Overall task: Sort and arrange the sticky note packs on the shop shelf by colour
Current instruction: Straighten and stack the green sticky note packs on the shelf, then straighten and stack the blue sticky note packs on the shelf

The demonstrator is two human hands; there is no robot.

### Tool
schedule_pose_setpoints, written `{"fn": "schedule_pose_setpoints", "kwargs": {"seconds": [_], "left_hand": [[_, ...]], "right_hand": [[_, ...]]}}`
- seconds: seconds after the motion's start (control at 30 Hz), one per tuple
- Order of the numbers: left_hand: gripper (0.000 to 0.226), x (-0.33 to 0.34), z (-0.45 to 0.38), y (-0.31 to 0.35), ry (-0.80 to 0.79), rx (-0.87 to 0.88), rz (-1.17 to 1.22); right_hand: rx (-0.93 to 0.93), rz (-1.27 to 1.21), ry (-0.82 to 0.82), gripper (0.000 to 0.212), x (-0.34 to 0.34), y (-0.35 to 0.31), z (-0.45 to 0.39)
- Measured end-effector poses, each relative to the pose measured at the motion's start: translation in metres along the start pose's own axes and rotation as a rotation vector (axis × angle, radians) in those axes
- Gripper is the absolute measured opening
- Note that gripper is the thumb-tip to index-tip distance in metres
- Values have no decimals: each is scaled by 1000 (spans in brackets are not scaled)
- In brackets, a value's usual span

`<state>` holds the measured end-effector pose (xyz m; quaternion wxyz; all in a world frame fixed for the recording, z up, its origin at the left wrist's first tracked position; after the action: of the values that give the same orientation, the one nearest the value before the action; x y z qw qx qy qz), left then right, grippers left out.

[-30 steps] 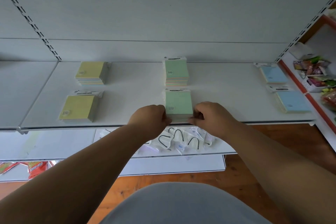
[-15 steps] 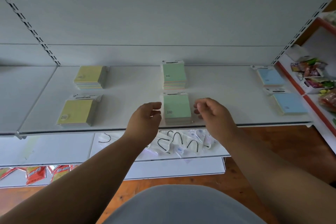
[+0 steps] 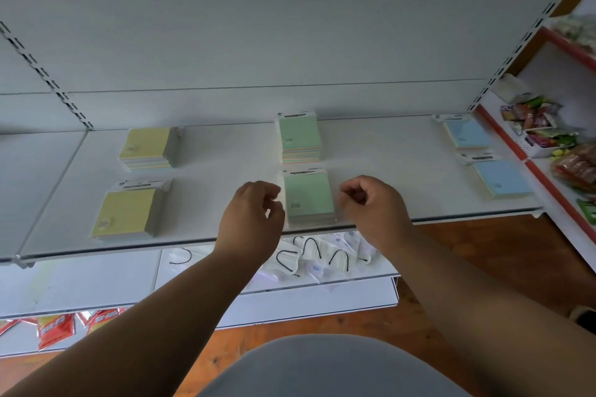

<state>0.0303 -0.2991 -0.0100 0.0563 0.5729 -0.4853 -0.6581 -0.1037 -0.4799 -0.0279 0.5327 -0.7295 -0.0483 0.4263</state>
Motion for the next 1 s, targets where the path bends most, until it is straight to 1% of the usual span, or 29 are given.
{"fn": "schedule_pose_setpoints", "kwargs": {"seconds": [0.07,0.17,0.33,0.43,0.5,0.6,0.7,0.8,0.9,0.97,1.0], "left_hand": [[21,-1,0,26,55,150,4],[19,14,-5,66,29,295,12],[18,70,-16,125,-112,399,57],[16,118,-24,160,-175,394,57],[16,153,-32,182,-240,348,46],[20,200,-46,207,-313,187,72],[22,237,-64,225,-325,27,121],[23,267,-83,231,-285,-177,229],[22,295,-97,226,-317,-392,390],[8,312,-106,232,-376,-424,412],[7,317,-109,235,-383,-434,436]], "right_hand": [[-47,42,57,6,-17,-8,-5],[-99,98,122,7,-49,-14,-11],[-128,242,171,13,-115,3,-24],[-90,303,187,17,-161,34,-36],[-66,323,176,16,-188,55,-50],[-37,346,133,14,-221,80,-78],[-19,367,57,18,-238,108,-114],[81,409,-4,29,-246,143,-148],[179,436,-75,45,-244,170,-170],[207,443,-122,53,-240,182,-181],[220,434,-127,56,-238,185,-186]]}}
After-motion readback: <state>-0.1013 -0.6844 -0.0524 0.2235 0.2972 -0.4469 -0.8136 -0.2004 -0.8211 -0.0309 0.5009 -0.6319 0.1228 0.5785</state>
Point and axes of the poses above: each hand's wrist, its own z-axis away from the middle knuckle, its own x-axis out of the palm, y = z × x, the point moved 8 cm from there along -z, towards the middle knuckle, and after that the axes turned 1 degree about y, right-handed, at the moved point
